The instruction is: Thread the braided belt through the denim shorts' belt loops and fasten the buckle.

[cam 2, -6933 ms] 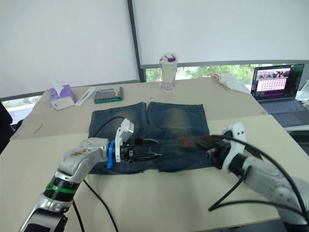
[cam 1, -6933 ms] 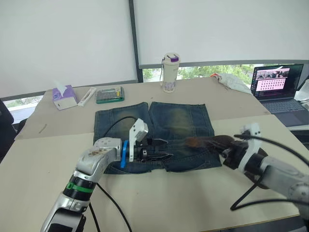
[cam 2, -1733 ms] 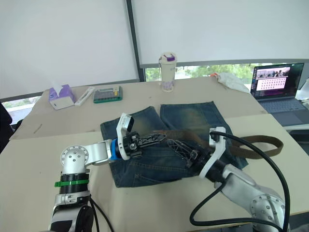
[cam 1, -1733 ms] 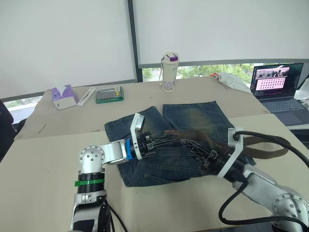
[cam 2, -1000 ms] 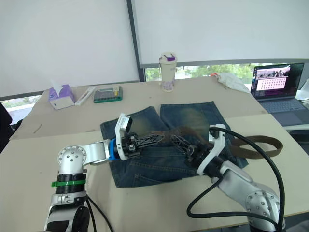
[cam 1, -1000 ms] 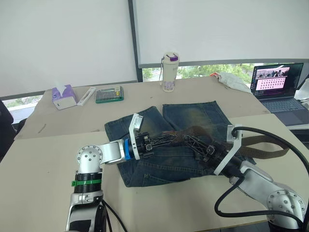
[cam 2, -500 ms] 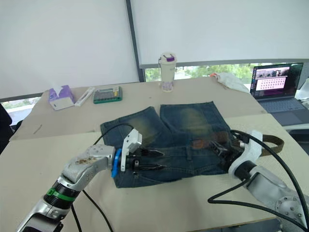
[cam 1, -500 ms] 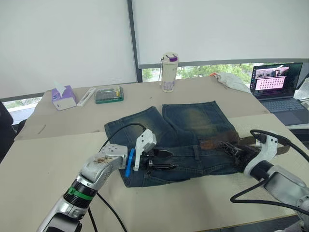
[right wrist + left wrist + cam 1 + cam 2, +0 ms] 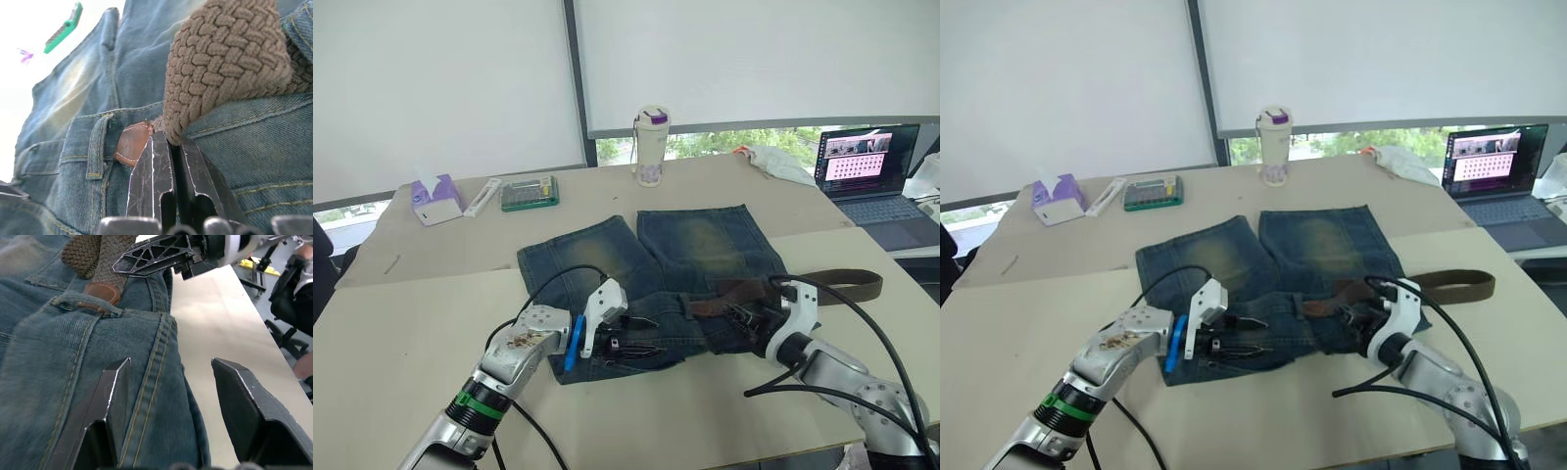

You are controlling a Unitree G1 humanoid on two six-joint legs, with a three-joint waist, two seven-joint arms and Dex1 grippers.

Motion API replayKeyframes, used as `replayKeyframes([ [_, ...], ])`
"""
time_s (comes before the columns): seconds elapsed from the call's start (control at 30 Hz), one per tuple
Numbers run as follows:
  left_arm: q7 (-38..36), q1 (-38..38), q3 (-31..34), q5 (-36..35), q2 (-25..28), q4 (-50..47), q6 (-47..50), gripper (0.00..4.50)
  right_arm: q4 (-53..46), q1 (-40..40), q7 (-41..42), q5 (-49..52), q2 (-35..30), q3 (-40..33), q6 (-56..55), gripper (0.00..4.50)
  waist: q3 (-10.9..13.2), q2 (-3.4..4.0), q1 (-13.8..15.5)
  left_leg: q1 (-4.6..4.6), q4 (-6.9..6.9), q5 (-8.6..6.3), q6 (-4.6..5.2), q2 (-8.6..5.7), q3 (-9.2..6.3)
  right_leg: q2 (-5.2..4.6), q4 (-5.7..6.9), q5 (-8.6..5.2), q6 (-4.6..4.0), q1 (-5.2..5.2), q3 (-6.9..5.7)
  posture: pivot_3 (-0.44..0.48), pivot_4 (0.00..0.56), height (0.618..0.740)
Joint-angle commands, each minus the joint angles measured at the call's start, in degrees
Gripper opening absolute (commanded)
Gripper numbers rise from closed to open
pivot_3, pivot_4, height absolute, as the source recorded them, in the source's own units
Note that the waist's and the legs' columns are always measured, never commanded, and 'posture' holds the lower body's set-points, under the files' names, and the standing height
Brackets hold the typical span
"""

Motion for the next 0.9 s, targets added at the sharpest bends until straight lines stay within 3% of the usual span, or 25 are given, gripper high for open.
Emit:
replayKeyframes([
  [0.03, 1.7, 0.5, 1.5, 0.8, 0.0, 0.3, 1.5, 2.79, -0.9, -1.9, 3.1, 2.3, 1.1, 0.6, 2.0, 0.0, 0.0, 0.06, 0.0, 0.01, 0.0, 0.0, 0.0, 0.0, 0.0, 0.0, 0.0, 0.0, 0.0, 0.0, 0.0, 0.0, 0.15, 0.74],
  [0.27, 2.9, 2.3, 1.4, 2.9, 0.8, 0.5, 1.9, 2.79, -0.7, -4.0, 5.7, 2.4, 1.5, 0.7, 4.1, 0.0, -0.1, 0.11, -0.3, 0.03, 0.0, -0.01, 0.01, -0.01, -0.02, 0.01, 0.01, 0.0, 0.0, -0.01, -0.01, 0.0, 0.15, 0.74],
  [0.4, 3.4, 3.0, 1.6, 3.1, 0.7, -0.1, 2.6, 2.79, 1.5, -4.7, 6.0, -10.2, -2.0, 7.9, 5.3, 0.0, -0.1, 0.13, -0.3, 0.04, -0.01, 0.0, 0.0, -0.01, -0.02, 0.01, 0.02, 0.0, 0.0, -0.01, -0.02, 0.0, 0.15, 0.74],
  [0.57, 3.4, 3.5, 1.5, 3.5, 1.1, -0.9, 2.9, 2.79, 2.6, -6.2, 8.8, -17.7, -1.2, 11.3, 4.0, 0.0, -0.2, 0.1, -0.6, 0.06, -0.01, 0.01, -0.02, -0.01, 0.01, 0.0, 0.03, 0.0, 0.0, 0.02, 0.0, 0.0, 0.15, 0.74],
  [0.8, 3.8, 3.9, 2.0, 3.9, 1.2, -1.6, 3.7, 2.79, 1.1, -7.4, 11.1, -14.0, 6.1, 7.1, 4.9, 0.0, -0.2, 0.09, -0.8, 0.07, -0.02, 0.0, -0.02, 0.03, -0.04, 0.04, 0.04, 0.0, 0.0, -0.04, 0.0, 0.0, 0.15, 0.74],
  [0.9, 4.0, 4.4, 2.0, 3.9, 1.3, -1.9, 3.8, 2.79, 1.2, -7.5, 11.2, -15.8, 6.2, 7.1, 5.2, 0.0, -0.2, 0.09, -0.8, 0.07, -0.01, 0.0, -0.02, -0.01, -0.06, -0.01, 0.02, 0.0, 0.0, -0.04, 0.0, 0.0, 0.15, 0.74],
])
